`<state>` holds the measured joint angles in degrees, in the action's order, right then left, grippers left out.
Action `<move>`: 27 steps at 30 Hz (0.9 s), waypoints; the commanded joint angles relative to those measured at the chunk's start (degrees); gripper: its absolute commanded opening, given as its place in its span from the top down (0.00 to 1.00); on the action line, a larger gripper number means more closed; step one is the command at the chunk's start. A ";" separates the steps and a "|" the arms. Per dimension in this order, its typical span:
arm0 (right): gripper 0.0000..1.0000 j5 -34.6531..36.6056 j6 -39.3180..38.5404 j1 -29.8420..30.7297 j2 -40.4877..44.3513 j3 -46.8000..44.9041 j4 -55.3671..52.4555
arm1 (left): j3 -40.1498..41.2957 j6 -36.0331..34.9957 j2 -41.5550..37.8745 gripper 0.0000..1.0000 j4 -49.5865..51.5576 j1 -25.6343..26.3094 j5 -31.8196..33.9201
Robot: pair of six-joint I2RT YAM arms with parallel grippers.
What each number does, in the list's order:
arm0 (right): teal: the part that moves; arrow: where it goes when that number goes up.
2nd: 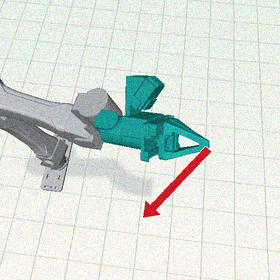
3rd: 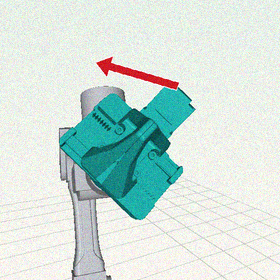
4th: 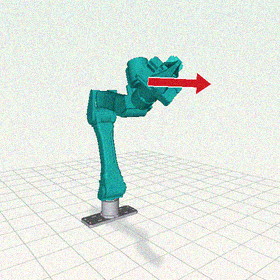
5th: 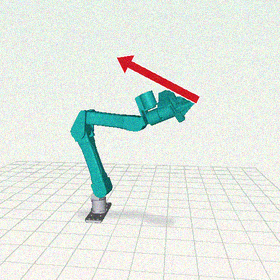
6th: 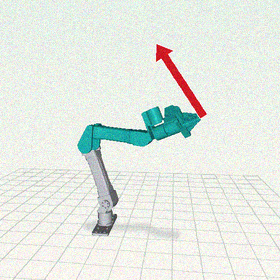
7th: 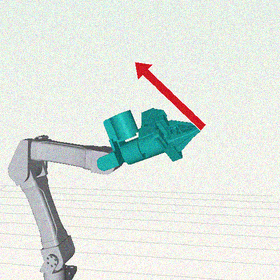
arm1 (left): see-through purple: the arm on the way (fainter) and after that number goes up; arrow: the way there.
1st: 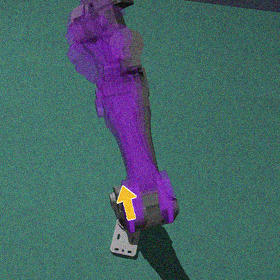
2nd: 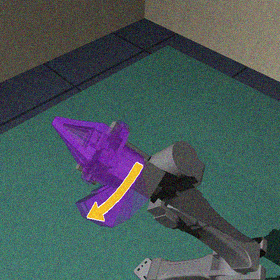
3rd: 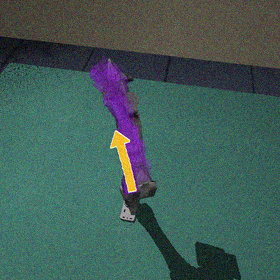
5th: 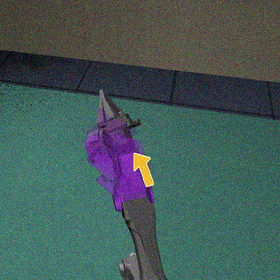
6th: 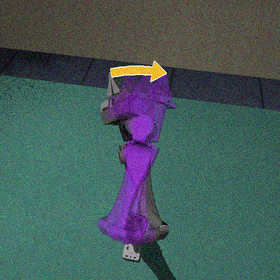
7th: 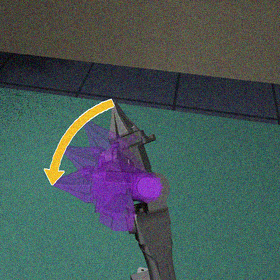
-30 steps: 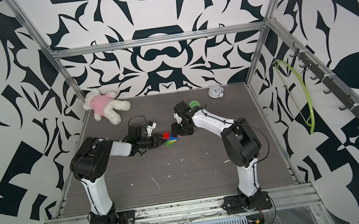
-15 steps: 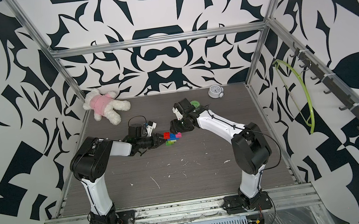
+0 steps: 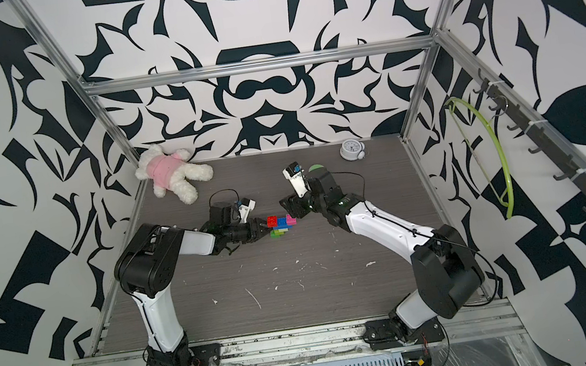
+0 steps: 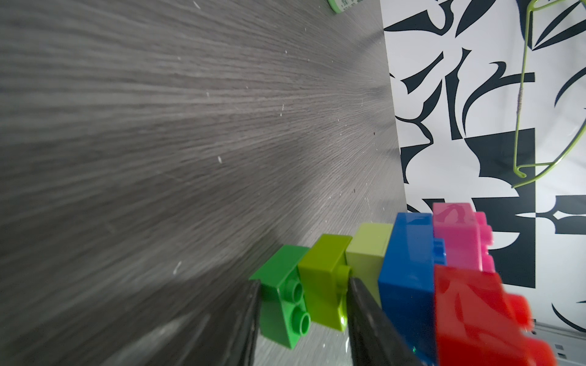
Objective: Assemble the letter y with lego
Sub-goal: Adjust the lego brick at the center of the board.
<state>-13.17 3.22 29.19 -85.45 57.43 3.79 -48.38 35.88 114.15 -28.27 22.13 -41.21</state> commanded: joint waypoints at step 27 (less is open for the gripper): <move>0.39 -16.83 -45.15 0.40 -6.57 3.43 -6.83 | 4.61 -1.47 8.15 0.54 22.47 -0.86 17.13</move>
<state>-30.61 -38.04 28.80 -90.98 57.60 2.13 -48.38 35.88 114.17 -28.27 22.13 -41.23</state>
